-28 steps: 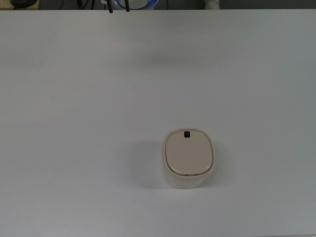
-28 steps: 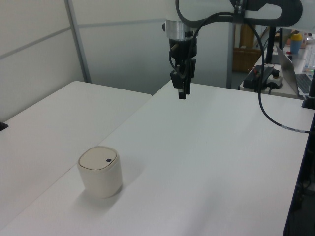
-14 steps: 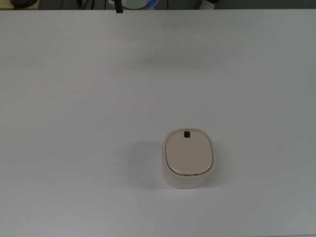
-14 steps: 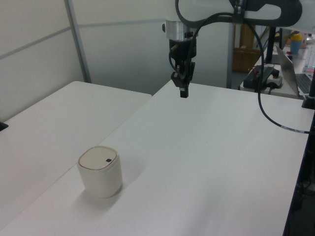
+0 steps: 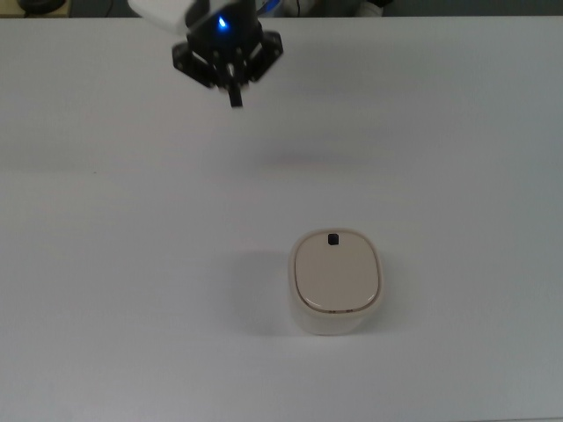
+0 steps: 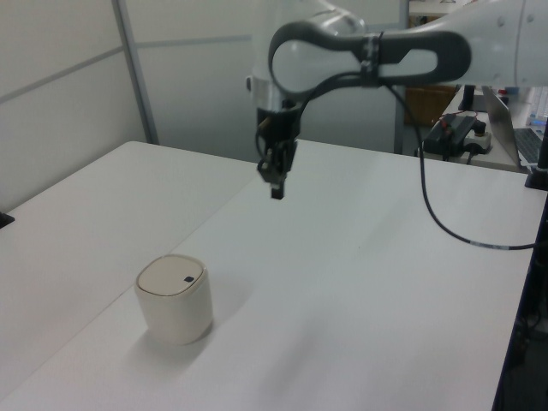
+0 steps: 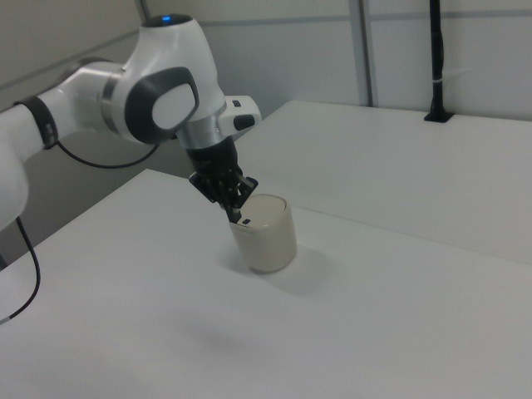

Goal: Open the trash can
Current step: 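Move the gripper over the cream trash can and lower toward its lid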

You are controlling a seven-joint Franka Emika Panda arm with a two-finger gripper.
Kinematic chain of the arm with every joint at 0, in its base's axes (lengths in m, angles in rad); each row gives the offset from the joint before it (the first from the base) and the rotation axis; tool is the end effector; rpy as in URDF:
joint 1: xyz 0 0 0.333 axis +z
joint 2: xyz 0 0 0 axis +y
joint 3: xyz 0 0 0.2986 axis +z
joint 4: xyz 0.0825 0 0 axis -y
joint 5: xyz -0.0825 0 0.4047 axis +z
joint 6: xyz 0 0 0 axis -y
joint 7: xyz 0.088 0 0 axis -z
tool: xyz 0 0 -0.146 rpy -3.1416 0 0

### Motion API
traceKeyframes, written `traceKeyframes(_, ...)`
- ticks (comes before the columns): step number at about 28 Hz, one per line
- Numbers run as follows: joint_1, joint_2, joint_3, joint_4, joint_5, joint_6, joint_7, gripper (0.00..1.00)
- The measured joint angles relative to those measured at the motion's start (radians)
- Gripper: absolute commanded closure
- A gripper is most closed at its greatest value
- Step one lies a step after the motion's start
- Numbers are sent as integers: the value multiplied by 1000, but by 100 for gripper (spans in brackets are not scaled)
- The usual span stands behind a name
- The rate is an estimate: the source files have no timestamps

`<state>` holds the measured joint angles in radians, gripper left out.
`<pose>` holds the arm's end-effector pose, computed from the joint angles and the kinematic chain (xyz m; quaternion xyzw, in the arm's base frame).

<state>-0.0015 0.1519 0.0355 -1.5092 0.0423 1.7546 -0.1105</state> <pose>0.6380 0.0258 0.5244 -0.9962 -0.0689 -0.0476 0.0218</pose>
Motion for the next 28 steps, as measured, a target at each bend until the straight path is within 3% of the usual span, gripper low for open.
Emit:
traceKeyframes(9,48,100,15,0,0,227,0,100)
traceKeyframes(19,104,179,16,0,0,329,3,100)
traceKeyframes(28,112,235,16,2,0,437,14,100)
